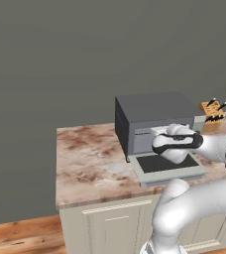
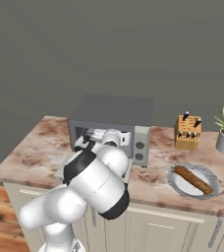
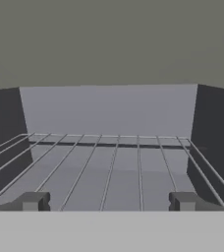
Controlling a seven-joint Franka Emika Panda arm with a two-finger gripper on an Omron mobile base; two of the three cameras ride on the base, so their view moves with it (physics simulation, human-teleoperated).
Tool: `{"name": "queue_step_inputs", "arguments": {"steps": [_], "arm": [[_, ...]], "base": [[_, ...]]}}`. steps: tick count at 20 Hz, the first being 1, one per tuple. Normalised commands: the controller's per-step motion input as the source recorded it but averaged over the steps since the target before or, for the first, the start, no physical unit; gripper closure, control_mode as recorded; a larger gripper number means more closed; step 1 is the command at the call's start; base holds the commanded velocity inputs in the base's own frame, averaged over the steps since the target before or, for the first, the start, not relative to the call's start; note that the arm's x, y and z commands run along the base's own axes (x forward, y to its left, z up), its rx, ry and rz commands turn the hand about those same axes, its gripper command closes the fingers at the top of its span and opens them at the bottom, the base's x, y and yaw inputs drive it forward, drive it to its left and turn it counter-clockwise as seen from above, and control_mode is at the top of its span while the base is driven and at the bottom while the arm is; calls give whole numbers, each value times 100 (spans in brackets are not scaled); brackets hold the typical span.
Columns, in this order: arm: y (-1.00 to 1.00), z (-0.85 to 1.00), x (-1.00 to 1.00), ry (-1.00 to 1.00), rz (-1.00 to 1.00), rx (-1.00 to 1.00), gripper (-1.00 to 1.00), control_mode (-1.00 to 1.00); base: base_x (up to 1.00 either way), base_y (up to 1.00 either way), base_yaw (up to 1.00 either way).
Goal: Pull the toaster oven rack outwards. Pick up the baguette from the plate and place it on the toaster oven rack. Close the toaster oven door fully and set the temperature to the lowest setting.
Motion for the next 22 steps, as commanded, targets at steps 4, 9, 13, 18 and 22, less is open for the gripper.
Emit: {"name": "queue_step_inputs", "arguments": {"steps": [4, 9, 13, 18, 22], "arm": [[0, -44, 17, 14, 0, -4, -100, -100], [0, -11, 2, 3, 0, -1, -100, -100], [0, 0, 0, 0, 0, 0, -100, -100], [0, 0, 0, 0, 0, 0, -100, -100], [0, 0, 0, 0, 0, 0, -100, -100]], "base": [[0, 0, 0], [0, 0, 0], [0, 0, 0], [0, 0, 0], [0, 0, 0]]}}
